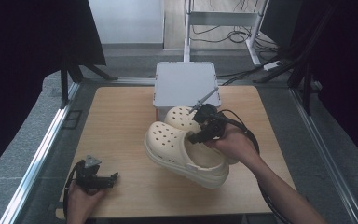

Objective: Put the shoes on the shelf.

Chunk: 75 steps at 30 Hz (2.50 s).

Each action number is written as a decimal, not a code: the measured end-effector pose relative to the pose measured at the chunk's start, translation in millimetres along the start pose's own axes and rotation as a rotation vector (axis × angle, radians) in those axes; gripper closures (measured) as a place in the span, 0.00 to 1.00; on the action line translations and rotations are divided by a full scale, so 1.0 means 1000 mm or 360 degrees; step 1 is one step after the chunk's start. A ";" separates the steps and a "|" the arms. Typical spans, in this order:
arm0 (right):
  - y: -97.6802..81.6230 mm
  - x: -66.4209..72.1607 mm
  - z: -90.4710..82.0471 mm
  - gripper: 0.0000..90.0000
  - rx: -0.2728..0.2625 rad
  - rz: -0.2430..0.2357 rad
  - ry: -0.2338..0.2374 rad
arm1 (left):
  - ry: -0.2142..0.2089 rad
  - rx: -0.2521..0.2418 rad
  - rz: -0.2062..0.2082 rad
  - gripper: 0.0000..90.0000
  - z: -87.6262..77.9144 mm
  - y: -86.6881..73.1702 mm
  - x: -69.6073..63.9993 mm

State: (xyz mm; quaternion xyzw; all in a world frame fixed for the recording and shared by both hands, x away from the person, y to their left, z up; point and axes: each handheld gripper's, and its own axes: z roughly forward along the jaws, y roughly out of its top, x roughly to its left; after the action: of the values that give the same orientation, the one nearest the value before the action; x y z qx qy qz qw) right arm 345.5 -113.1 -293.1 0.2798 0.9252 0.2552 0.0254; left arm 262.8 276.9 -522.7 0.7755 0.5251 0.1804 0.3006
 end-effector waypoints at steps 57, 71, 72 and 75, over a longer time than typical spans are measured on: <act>0.135 -0.114 0.005 0.80 -0.0268 0.0849 -0.0567 | -0.0019 0.0001 0.0024 0.00 0.001 0.000 -0.001; 0.161 -0.144 0.031 0.80 -0.0296 0.1059 -0.0700 | -0.0035 0.0008 0.0041 0.00 0.001 0.001 -0.001; 0.162 -0.146 0.034 0.80 -0.0299 0.1072 -0.0706 | -0.0038 0.0010 0.0040 0.00 0.001 0.001 -0.001; 0.164 -0.150 0.041 0.80 -0.0297 0.1104 -0.0712 | -0.0037 0.0009 0.0042 0.00 0.001 0.001 -0.001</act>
State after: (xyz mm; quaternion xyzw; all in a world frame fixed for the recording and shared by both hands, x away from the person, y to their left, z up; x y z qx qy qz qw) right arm 561.9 -57.4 -263.1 0.6196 0.7208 0.2643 0.1634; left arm 263.8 275.8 -522.4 0.7853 0.5118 0.1737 0.3020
